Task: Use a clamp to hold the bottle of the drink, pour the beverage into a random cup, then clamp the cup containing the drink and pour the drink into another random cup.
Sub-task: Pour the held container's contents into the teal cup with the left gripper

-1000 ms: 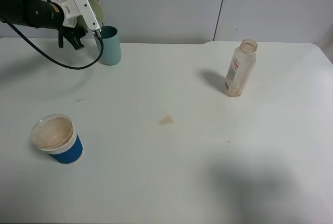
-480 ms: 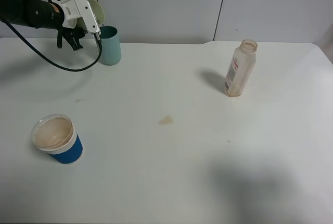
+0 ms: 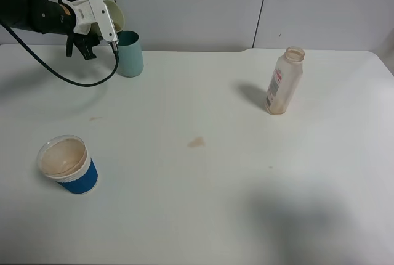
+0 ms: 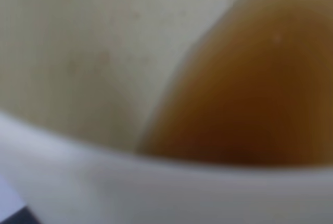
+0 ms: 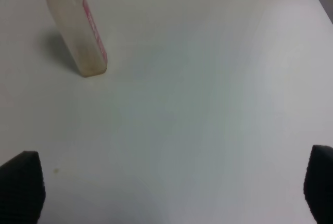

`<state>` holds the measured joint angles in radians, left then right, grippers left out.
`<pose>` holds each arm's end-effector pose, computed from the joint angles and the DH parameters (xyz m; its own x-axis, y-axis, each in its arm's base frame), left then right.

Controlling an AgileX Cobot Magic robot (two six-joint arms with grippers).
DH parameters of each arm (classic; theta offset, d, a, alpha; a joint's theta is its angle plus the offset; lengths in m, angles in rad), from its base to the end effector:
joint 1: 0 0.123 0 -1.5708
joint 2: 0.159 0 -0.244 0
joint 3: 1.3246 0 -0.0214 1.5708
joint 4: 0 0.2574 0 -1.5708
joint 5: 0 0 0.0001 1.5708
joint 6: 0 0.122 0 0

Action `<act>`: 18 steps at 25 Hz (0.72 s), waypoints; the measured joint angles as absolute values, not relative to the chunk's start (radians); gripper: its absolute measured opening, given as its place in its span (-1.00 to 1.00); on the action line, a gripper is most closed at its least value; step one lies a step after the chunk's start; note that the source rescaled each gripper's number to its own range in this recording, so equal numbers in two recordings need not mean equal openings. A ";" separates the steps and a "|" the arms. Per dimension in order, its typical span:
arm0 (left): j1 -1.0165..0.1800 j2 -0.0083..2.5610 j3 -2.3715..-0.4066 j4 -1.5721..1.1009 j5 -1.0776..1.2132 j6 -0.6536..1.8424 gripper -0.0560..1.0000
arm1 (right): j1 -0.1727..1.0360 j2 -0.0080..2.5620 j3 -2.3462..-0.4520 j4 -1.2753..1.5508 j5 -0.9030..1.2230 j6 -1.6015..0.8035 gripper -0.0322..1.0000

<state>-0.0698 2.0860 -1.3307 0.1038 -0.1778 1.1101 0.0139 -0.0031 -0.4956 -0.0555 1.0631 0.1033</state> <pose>0.4738 -0.0354 0.1133 -0.0847 0.9445 -0.3175 0.4708 0.3188 0.8226 0.0699 -0.0049 0.2651 -0.4551 0.0698 -0.8877 0.0641 0.9969 0.0456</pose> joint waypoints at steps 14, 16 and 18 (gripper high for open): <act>-0.070 2.086 -1.331 0.104 -0.178 1.149 -0.86 | 0.014 -0.003 -0.496 -0.055 1.063 0.103 1.00; -0.070 2.086 -1.331 0.104 -0.178 1.154 -0.86 | 0.014 -0.003 -0.496 -0.055 1.063 0.103 1.00; -0.070 2.086 -1.331 0.104 -0.178 1.156 -0.86 | 0.014 -0.003 -0.496 -0.055 1.063 0.103 1.00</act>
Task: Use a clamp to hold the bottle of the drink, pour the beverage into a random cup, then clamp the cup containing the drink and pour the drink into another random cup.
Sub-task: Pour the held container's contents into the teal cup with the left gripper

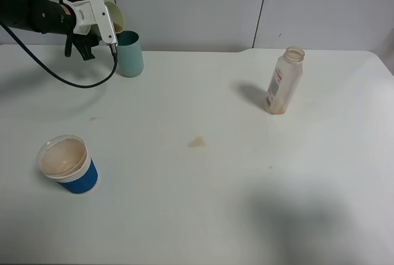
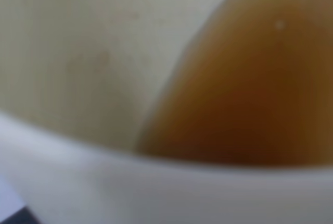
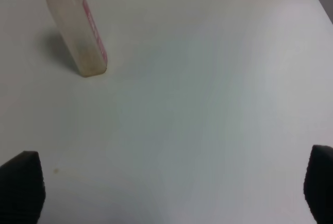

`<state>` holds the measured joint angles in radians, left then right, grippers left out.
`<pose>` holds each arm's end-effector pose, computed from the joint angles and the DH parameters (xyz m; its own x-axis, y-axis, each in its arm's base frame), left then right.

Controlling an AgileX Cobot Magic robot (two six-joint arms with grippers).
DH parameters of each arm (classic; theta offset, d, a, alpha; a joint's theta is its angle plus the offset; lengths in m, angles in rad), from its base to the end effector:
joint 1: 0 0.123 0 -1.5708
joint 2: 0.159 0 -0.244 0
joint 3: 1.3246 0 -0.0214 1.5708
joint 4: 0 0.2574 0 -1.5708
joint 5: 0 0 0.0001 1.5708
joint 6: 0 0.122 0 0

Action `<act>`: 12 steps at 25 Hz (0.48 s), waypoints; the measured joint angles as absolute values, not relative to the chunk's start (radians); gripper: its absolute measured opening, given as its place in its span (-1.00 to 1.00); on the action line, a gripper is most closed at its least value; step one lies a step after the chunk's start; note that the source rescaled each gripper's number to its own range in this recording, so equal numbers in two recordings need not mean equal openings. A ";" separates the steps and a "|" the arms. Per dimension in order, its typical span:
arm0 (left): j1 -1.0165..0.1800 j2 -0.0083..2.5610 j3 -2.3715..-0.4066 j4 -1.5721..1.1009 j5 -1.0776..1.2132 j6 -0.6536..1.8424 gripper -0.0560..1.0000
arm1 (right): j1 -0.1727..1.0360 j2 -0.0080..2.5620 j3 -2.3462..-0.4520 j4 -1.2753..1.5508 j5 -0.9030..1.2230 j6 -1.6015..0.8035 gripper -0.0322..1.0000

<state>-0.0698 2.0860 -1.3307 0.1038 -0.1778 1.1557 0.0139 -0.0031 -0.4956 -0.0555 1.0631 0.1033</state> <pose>0.4738 -0.0354 0.1133 -0.0632 0.9580 -0.2797 0.4741 0.2754 0.8363 0.0699 -0.0049 0.2651 -0.4551 0.0698 -0.8877 0.0641 0.9969 0.0456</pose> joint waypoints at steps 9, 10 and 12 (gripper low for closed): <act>-0.070 2.089 -1.331 0.100 -0.178 1.188 -0.86 | 0.014 -0.003 -0.496 -0.055 1.063 0.103 1.00; -0.070 2.093 -1.332 0.100 -0.178 1.188 -0.86 | 0.014 -0.003 -0.496 -0.055 1.063 0.103 1.00; -0.070 2.101 -1.332 0.100 -0.178 1.188 -0.86 | 0.014 -0.003 -0.496 -0.055 1.063 0.103 1.00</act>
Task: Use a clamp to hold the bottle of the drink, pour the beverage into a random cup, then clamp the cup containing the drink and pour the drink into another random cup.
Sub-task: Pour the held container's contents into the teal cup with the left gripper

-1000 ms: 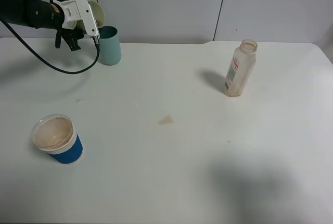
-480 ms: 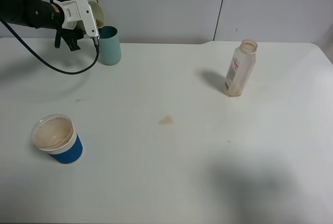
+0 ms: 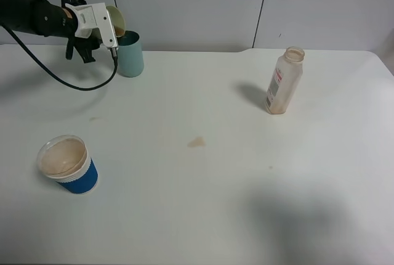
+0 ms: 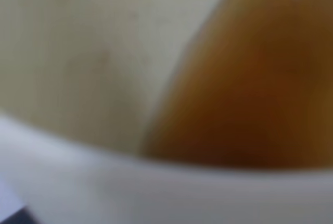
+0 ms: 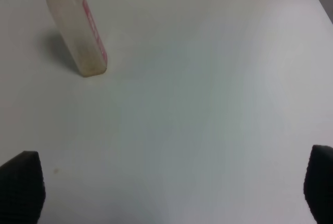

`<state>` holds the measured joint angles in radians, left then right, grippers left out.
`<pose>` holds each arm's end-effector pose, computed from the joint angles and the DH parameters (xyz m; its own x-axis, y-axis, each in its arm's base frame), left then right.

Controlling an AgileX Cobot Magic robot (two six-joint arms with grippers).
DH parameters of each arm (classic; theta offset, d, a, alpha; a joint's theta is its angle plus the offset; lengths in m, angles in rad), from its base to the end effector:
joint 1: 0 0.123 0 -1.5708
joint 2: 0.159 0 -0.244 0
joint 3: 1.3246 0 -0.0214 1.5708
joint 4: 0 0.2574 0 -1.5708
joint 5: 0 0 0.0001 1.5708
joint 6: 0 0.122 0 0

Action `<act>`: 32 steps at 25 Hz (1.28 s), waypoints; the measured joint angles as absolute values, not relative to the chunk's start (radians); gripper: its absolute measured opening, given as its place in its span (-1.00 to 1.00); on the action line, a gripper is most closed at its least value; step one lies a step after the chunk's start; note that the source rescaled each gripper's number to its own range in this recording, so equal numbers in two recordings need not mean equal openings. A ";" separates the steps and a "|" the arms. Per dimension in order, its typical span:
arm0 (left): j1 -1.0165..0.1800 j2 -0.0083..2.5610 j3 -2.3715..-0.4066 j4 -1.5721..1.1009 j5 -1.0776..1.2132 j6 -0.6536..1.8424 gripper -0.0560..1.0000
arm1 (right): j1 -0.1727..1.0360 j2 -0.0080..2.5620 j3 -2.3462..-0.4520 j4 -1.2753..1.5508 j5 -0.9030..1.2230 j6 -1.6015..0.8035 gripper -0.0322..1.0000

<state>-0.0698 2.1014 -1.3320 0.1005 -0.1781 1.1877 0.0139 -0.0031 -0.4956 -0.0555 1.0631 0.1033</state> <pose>0.4739 -0.0353 0.1065 -0.0535 0.9658 -0.2536 0.4872 0.2470 0.8377 0.0699 -0.0049 0.2651 -0.4551 0.0698 -0.8877 0.0641 0.9969 0.0456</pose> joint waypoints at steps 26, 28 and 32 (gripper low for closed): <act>-0.070 2.109 -1.364 0.098 -0.172 1.246 -0.86 | 0.014 -0.003 -0.496 -0.055 1.063 0.103 1.00; -0.070 2.110 -1.364 0.098 -0.172 1.247 -0.86 | 0.014 -0.003 -0.496 -0.055 1.063 0.103 1.00; -0.070 2.110 -1.364 0.098 -0.172 1.262 -0.86 | 0.014 -0.003 -0.496 -0.055 1.063 0.103 1.00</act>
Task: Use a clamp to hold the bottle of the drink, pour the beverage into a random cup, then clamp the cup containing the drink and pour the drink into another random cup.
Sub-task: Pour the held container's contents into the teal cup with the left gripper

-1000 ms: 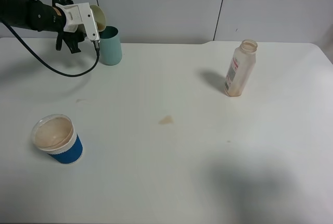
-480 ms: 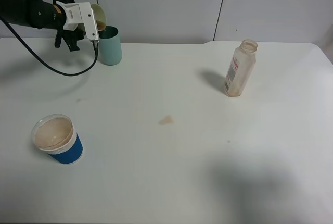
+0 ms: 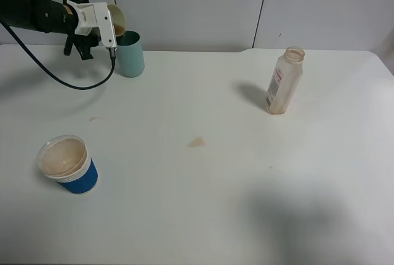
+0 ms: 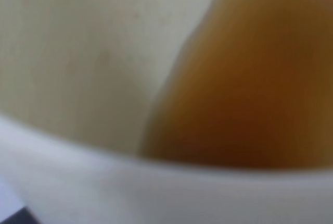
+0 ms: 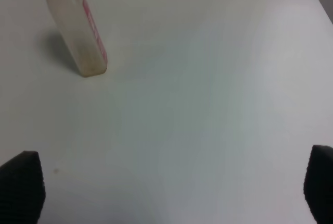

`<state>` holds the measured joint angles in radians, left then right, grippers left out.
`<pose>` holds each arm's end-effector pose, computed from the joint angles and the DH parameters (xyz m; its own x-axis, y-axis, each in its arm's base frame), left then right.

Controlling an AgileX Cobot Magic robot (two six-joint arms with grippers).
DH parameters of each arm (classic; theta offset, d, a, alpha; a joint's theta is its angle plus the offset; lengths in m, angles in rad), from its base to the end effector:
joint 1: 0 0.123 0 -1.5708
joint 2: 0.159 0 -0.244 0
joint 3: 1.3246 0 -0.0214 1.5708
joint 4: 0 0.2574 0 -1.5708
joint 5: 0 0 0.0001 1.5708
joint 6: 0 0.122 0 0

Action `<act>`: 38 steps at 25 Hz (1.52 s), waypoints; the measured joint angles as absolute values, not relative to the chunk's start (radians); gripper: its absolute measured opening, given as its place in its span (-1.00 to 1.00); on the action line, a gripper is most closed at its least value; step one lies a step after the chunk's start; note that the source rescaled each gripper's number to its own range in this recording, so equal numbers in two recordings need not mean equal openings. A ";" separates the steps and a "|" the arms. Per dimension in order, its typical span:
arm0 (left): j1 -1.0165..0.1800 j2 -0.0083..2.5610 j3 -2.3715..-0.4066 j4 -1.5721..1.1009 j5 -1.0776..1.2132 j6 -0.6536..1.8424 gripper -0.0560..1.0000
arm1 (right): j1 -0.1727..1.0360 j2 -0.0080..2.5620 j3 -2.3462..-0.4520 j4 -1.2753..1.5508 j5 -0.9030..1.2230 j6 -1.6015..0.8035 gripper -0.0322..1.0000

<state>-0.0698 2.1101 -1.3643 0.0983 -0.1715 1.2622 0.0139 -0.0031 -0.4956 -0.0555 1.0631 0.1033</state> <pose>0.4799 -0.0356 0.1120 -0.0157 0.9810 -0.1933 0.4750 0.1774 0.8619 0.0699 -0.0049 0.2651 -0.4551 0.0698 -0.8877 0.0641 0.9969 0.0456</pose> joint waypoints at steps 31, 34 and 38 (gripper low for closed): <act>-0.070 2.110 -1.402 0.111 -0.163 1.352 -0.86 | 0.014 -0.003 -0.496 -0.055 1.063 0.103 1.00; -0.070 2.110 -1.402 0.111 -0.163 1.358 -0.86 | 0.014 -0.003 -0.496 -0.055 1.063 0.103 1.00; -0.070 2.110 -1.402 0.111 -0.163 1.364 -0.86 | 0.014 -0.003 -0.496 -0.055 1.063 0.103 1.00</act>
